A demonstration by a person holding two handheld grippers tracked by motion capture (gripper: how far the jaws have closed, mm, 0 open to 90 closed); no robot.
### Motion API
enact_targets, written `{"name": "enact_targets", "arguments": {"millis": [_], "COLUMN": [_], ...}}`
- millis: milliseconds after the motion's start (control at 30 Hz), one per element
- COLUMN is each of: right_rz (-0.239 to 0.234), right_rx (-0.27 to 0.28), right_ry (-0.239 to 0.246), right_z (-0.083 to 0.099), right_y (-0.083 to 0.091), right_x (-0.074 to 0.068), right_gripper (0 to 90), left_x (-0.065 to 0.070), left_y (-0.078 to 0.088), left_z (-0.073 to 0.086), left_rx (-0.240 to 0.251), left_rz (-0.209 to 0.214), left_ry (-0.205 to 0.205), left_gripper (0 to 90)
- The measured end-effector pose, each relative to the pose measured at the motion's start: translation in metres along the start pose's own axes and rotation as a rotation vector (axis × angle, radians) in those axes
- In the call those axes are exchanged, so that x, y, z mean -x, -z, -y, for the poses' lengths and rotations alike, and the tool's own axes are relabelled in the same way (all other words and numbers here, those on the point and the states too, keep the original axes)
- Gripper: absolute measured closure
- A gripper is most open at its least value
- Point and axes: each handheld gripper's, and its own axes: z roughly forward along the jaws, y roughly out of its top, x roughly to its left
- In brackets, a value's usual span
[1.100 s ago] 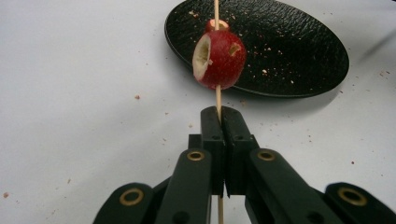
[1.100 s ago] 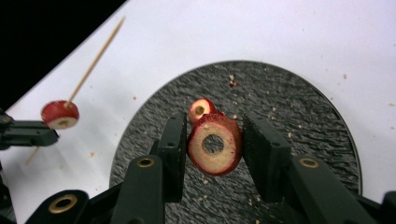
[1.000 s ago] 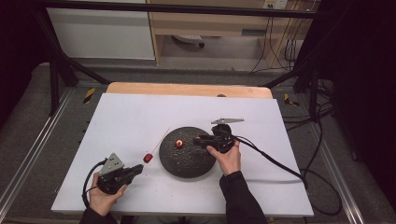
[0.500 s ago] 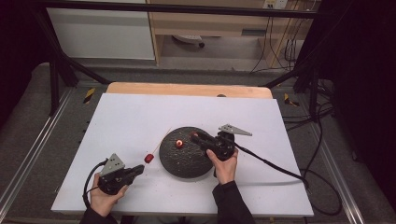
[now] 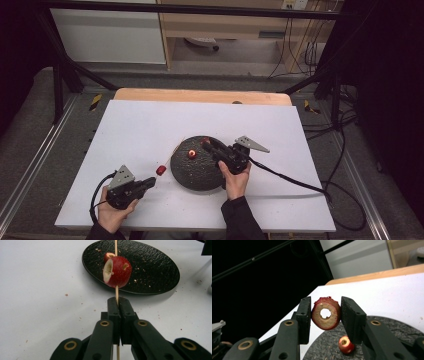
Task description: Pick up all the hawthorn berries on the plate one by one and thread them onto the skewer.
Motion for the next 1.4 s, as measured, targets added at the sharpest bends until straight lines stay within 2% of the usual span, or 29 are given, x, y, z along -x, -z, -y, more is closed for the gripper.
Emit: {"name": "enact_targets", "arguments": {"millis": [233, 600, 1033, 1400], "right_rz": [0.009, 0.009, -0.008, -0.020], "right_rx": [0.059, 0.139, 0.164, 0.168], "right_ry": [0.000, -0.035, -0.042, -0.023], "right_z": [-0.003, -0.010, -0.011, -0.003], "right_y": [-0.001, -0.005, -0.007, -0.008], "right_x": [0.001, 0.004, 0.004, 0.004], "right_gripper": [62.2, 62.2, 62.2, 62.3], "left_x": [0.003, 0.011, 0.026, 0.035], "left_y": [-0.001, -0.004, -0.013, -0.019], "left_z": [-0.001, -0.004, -0.009, -0.010], "left_rx": [0.004, 0.013, 0.029, 0.031], "left_rz": [0.008, 0.023, 0.052, 0.080], "left_ry": [0.004, 0.005, 0.012, 0.024], "left_gripper": [88.3, 88.3, 88.3, 88.3]}}
